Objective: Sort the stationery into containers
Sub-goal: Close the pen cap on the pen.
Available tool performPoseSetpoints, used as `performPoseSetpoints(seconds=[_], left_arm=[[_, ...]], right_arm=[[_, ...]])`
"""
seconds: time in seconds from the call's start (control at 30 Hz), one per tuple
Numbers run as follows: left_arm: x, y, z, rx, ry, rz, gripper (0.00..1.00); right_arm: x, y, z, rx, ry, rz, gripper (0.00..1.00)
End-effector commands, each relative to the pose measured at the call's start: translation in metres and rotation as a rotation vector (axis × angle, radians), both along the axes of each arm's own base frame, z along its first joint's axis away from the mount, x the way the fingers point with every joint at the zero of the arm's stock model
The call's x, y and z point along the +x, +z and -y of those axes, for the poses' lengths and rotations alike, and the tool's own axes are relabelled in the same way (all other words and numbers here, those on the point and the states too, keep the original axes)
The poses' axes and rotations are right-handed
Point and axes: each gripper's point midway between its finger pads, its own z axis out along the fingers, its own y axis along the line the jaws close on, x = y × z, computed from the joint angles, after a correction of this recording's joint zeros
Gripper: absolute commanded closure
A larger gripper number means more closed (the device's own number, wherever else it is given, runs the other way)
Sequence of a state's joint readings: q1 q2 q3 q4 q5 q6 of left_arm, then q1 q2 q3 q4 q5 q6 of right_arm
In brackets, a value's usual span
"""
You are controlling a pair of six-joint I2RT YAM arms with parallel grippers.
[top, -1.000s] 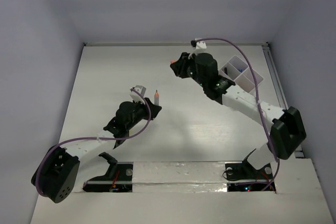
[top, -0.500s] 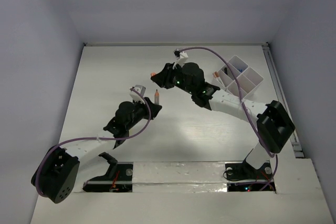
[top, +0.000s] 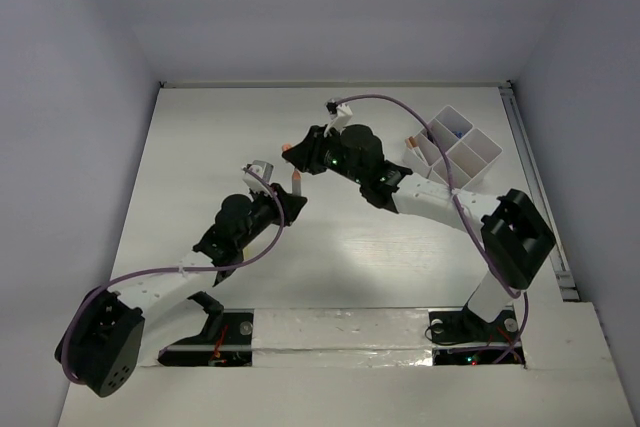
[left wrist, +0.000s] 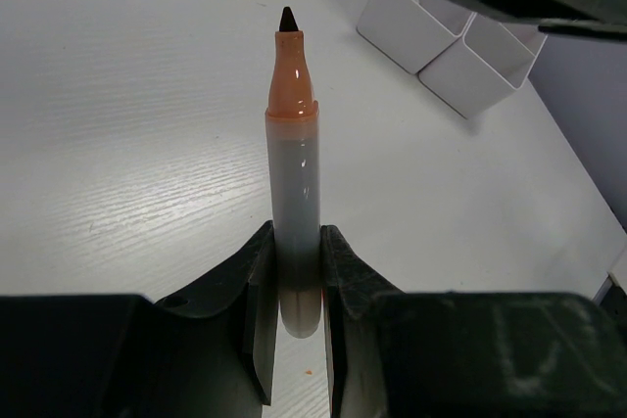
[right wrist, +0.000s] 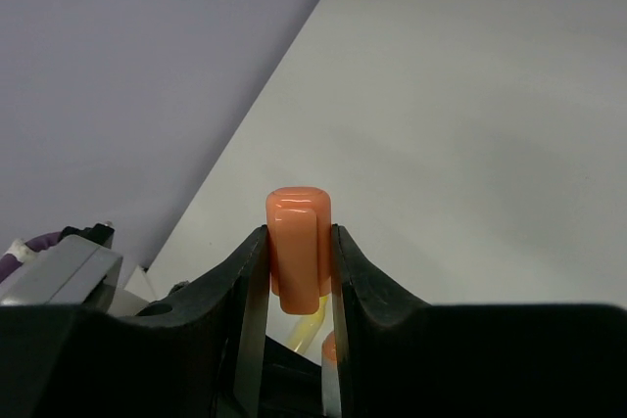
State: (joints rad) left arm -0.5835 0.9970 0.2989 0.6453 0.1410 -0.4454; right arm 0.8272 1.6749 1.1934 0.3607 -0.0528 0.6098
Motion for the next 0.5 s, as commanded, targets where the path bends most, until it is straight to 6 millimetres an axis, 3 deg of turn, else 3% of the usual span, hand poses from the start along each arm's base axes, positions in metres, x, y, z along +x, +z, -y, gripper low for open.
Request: performPoseSetpoints(seconds=[0.0,0.47], left_arm=[[0.0033,0.0232,0.0002,-0.032,0.009,0.073,1.00],[0.0034,0.0229,-0.0019,-0.031,0.020,0.071,1.00]], right_arm=[[-0.0025,0.0077,-0.0061,0.041,0.004,0.029,1.00],[-0.0021,-0.0007,-0.0039,0.024,-0.004,0.021,1.00]])
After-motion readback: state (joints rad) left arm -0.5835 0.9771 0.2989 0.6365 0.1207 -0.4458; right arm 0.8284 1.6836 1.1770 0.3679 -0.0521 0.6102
